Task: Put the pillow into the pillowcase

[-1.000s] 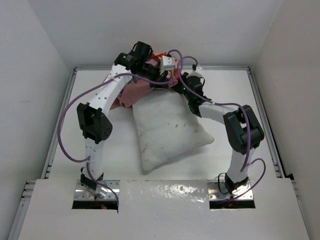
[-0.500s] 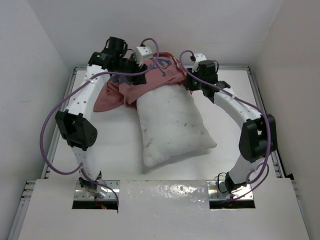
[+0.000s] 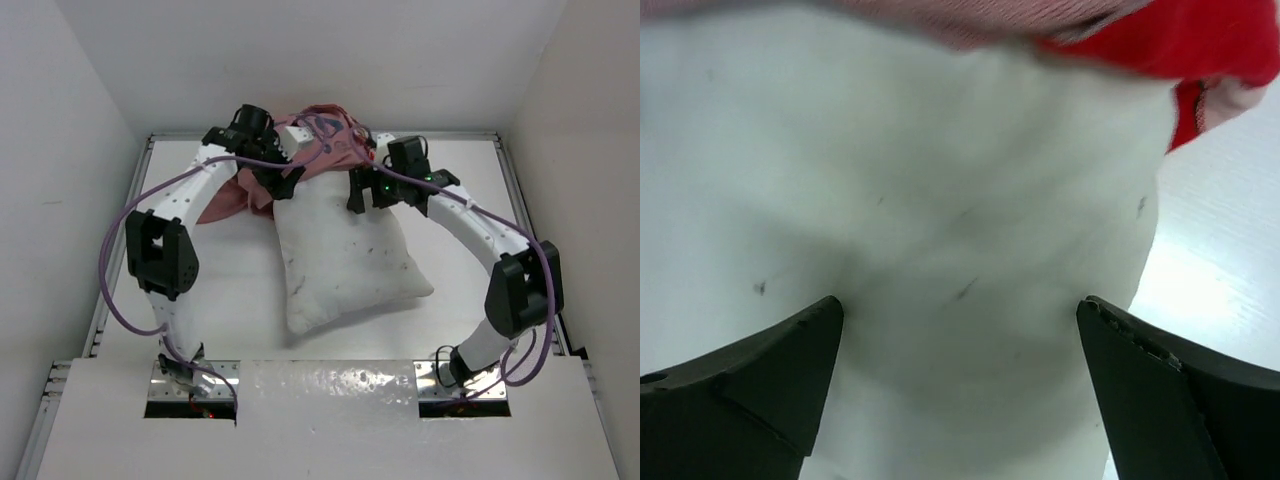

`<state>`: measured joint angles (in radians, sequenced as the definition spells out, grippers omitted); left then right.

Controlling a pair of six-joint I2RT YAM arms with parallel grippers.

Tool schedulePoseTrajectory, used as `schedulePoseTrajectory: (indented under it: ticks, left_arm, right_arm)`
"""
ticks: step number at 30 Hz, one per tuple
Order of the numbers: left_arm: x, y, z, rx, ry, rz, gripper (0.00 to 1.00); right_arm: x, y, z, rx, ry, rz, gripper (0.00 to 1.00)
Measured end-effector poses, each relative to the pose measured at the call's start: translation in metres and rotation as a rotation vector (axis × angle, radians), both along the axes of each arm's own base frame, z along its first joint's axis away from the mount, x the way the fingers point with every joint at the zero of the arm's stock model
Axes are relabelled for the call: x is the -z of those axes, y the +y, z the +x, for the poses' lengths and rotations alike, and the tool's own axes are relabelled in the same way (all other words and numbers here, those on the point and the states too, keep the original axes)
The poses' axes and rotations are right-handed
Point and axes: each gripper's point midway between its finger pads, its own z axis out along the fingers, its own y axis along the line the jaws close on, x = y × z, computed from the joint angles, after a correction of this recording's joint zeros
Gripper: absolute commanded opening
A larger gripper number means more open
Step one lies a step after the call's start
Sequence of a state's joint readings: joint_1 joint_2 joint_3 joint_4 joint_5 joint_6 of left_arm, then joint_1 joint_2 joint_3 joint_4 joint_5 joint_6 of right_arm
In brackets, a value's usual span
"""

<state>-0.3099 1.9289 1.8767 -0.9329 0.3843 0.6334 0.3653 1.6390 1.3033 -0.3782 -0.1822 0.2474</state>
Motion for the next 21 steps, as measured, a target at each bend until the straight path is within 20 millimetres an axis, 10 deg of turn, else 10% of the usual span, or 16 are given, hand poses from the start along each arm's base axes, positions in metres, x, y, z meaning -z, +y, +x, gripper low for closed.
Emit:
schedulePoseTrajectory:
  ticks: [6, 10, 15, 17, 19, 21]
  left_arm:
    - [0.029, 0.031, -0.007, -0.104, 0.002, 0.061, 0.79]
    - [0.020, 0.024, 0.015, -0.122, -0.086, 0.035, 0.33]
    - [0.019, 0.009, 0.038, -0.124, -0.138, 0.001, 0.00]
    - [0.023, 0.007, 0.041, -0.125, -0.139, -0.002, 0.00]
    - [0.025, 0.008, 0.042, -0.119, -0.131, -0.007, 0.00]
    - [0.019, 0.002, 0.038, -0.086, -0.111, -0.033, 0.00]
  right_arm:
    - [-0.006, 0.055, -0.052, -0.181, -0.074, -0.166, 0.99]
    - [-0.016, 0.078, -0.068, -0.221, -0.127, -0.178, 0.99]
    - [0.014, 0.081, -0.053, -0.178, -0.079, -0.227, 0.95]
    - [0.038, 0.087, -0.043, -0.181, -0.034, -0.242, 0.72]
    - [0.057, 0.091, -0.035, -0.183, -0.003, -0.238, 0.12]
    - [0.065, 0.096, -0.026, -0.174, 0.029, -0.204, 0.00]
